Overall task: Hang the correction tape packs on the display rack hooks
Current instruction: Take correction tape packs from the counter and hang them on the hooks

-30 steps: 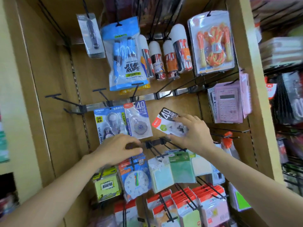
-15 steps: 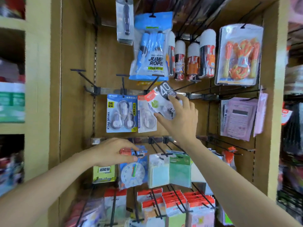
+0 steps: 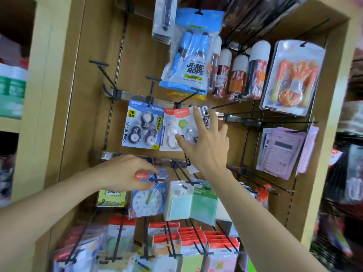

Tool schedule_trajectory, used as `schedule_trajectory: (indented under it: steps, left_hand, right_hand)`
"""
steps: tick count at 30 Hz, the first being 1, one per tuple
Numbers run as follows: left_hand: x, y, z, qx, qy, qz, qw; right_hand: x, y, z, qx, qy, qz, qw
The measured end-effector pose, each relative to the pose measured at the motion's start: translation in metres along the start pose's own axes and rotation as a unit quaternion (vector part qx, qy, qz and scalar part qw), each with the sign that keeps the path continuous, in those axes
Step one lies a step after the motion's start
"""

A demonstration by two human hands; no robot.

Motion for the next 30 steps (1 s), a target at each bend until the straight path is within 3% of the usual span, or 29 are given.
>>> schedule_trajectory:
  steps: [14,30]
  left_hand:
    - [-0.005,-0.005,-0.004,0.001,-0.013,0.004,1.000]
    - [-0.007,-0.009,-0.008,-0.001,-0.006,0.006,1.000]
  right_hand:
    - [0.012,0.013,-0.003,-0.054,-0.047,-0.021,0.997]
    - [0.021,0.016,0.007,0.001,0.014,-0.015,1.000]
Point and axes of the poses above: each hand's wrist, its own z-axis towards the middle knuckle, its own x-axis out of the palm, y = z × x, the point moved 7 cm from there along z, towards the middle knuckle, and after that the axes turned 3 degrees about -x, right-handed, at the moved point
